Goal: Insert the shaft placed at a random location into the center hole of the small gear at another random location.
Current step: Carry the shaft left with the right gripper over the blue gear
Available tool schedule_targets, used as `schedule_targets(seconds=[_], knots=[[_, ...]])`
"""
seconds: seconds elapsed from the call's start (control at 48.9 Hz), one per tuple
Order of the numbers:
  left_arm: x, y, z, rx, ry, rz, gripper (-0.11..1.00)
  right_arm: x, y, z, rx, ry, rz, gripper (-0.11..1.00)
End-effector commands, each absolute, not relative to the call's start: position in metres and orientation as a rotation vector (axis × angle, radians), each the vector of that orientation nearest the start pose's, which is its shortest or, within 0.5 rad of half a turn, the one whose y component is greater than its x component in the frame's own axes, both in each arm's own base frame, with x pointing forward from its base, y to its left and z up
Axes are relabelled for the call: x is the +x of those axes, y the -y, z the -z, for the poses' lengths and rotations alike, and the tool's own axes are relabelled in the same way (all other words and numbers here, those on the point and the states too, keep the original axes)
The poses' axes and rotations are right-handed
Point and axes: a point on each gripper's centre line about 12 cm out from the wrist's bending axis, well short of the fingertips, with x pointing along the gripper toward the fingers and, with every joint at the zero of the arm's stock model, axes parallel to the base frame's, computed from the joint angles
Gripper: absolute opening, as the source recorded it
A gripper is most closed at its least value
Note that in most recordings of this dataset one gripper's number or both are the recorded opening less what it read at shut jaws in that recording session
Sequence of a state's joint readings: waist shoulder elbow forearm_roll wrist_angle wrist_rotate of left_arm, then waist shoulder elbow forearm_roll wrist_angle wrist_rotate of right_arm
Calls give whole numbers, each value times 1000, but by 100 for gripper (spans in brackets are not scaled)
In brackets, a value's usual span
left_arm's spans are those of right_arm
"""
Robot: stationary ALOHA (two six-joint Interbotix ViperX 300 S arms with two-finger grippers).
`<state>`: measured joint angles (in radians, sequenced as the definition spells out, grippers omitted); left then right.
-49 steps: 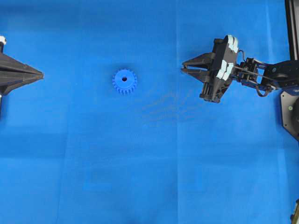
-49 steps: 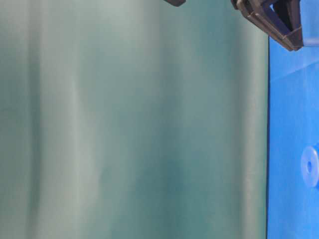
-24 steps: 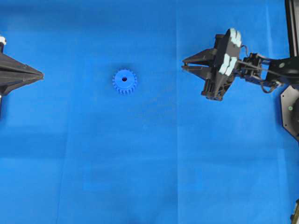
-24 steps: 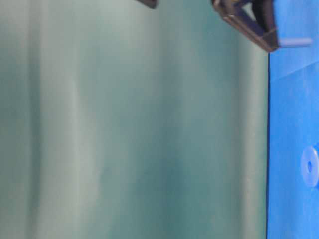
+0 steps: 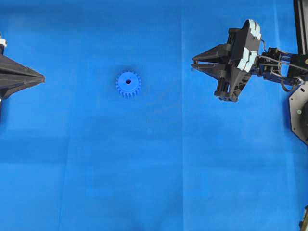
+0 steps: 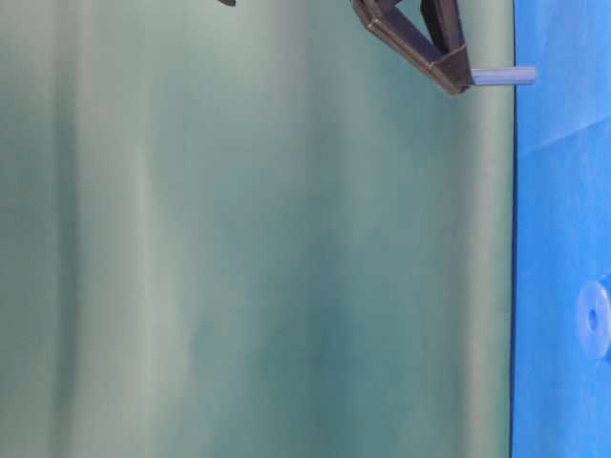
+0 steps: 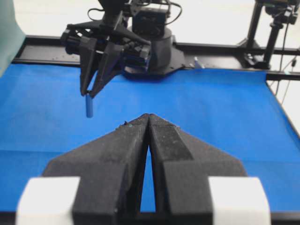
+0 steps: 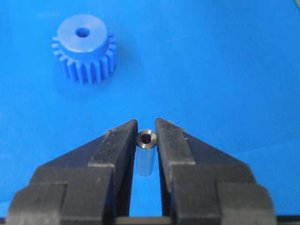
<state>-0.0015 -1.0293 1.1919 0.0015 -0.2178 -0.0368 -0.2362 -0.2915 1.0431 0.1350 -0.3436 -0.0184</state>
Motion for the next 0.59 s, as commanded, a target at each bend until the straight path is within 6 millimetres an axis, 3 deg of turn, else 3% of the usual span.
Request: schedule_targets(seconds=[0.0, 0.266, 0.573], knots=[[189, 1, -296, -35, 69, 5, 0, 296, 76, -189, 139, -360, 295, 3], [189, 1, -296, -37, 69, 5, 0, 322, 75, -189, 131, -367, 274, 3], [189, 0, -296, -37, 68, 0, 0, 384, 72, -197, 99, -342, 221, 3]])
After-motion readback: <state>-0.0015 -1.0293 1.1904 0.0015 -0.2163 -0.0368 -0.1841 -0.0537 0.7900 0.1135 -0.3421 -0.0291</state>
